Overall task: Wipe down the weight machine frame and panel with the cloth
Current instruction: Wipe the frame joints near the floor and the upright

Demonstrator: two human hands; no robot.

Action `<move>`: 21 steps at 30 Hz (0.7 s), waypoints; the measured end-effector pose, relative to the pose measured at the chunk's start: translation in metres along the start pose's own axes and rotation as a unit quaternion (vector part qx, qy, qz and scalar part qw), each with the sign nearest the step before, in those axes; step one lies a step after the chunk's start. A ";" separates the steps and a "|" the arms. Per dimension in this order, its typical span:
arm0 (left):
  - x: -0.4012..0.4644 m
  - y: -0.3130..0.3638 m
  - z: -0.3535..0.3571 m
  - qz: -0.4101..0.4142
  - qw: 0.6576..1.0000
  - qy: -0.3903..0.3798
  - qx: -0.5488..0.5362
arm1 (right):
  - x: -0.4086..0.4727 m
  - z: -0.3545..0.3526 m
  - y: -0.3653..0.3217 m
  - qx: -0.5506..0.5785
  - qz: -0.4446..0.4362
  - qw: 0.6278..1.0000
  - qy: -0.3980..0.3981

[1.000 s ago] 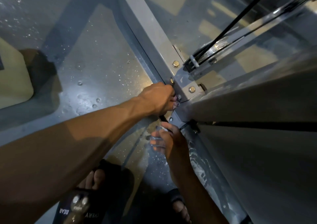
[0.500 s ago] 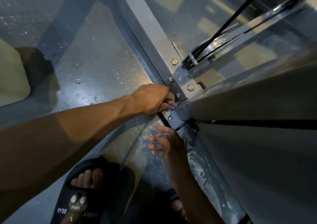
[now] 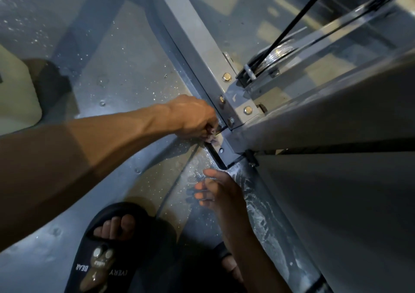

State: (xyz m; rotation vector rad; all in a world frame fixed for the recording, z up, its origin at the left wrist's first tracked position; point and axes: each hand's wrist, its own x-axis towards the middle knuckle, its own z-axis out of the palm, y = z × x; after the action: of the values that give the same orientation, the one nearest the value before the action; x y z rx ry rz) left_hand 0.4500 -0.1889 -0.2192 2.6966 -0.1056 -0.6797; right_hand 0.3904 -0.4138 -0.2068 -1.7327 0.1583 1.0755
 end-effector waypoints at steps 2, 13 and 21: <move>-0.008 -0.008 -0.003 -0.039 0.997 0.028 -0.063 | 0.000 -0.001 0.000 0.000 0.001 1.000 0.010; -0.058 0.073 0.057 -0.273 0.787 0.083 -0.547 | -0.008 -0.005 -0.007 -0.248 -0.115 0.961 0.050; -0.072 0.056 0.045 -0.222 0.724 0.059 -0.651 | 0.015 -0.011 -0.007 -0.300 -0.248 0.901 0.191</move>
State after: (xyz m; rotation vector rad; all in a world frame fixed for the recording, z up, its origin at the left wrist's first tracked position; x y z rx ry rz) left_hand 0.3665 -0.2447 -0.2042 1.3286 0.7832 -0.4054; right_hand 0.4100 -0.4141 -0.2124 -2.3557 -0.4001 0.4063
